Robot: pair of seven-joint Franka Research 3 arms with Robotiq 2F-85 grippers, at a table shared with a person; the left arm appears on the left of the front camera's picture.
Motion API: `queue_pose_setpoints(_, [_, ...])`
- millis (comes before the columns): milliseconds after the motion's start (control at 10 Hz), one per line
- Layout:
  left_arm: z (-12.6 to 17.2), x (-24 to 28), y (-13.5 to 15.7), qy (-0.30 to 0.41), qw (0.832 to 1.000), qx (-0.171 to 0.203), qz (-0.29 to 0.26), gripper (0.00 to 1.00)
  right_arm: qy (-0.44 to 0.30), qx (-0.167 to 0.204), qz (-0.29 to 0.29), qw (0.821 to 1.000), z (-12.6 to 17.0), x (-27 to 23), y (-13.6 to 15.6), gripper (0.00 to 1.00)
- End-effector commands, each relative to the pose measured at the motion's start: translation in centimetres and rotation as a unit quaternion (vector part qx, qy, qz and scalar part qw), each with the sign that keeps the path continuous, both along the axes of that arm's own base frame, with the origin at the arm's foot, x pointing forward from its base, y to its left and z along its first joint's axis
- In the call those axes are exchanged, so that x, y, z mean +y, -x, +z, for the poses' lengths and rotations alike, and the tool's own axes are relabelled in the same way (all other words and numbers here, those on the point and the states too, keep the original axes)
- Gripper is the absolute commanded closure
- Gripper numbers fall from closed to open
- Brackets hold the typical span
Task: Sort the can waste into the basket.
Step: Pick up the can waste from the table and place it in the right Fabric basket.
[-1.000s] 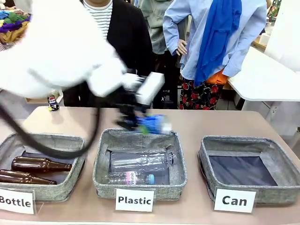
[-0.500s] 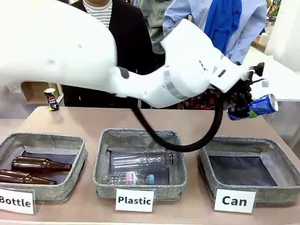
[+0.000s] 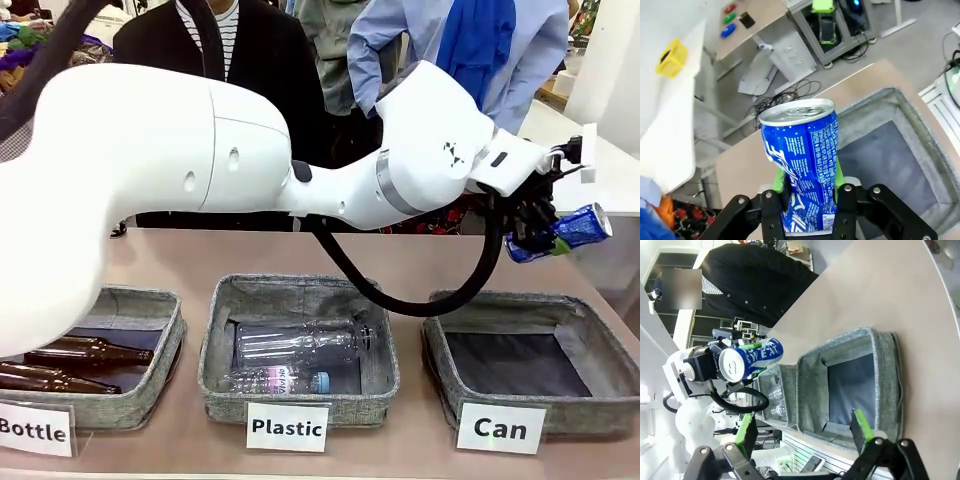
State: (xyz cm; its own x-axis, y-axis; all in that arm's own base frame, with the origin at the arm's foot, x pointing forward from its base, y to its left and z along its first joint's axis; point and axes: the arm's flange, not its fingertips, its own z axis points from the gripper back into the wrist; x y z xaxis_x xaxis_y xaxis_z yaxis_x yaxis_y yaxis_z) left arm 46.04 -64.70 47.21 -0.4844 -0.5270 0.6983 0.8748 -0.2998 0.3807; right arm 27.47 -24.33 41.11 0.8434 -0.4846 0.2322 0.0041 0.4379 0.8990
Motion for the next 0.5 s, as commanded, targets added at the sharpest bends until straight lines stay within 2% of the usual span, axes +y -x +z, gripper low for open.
queue_pose_setpoints(0, [-0.5, -0.3, 0.3, -0.004, 1.0, 0.009, -0.008, 0.61, 0.002, 0.002, 0.001, 1.0, 0.5, 0.2, 0.1, 0.0])
queue_pose_setpoints(100, [-0.7, -0.1, 0.4, -0.012, 0.999, 0.039, -0.029, 0.61, 0.002, 0.002, 0.001, 1.0, 0.5, 0.2, 0.1, 0.0])
queue_pose_setpoints(200, [-1.0, -0.1, 1.0, -0.043, 0.991, 0.095, -0.078, 0.61, 0.002, 0.002, 0.001, 1.0, 0.5, 0.2, 0.1, 0.0])
queue_pose_setpoints(300, [-1.4, -0.4, 1.8, -0.069, 0.984, 0.129, -0.107, 0.61, 0.002, 0.002, 0.001, 1.0, 0.5, 0.2, 0.1, 0.0])
queue_pose_setpoints(400, [-1.8, -0.6, 2.3, -0.098, 0.983, 0.119, -0.101, 0.13, 0.002, 0.002, 0.001, 1.0, 0.5, 0.2, 0.1, 0.0])
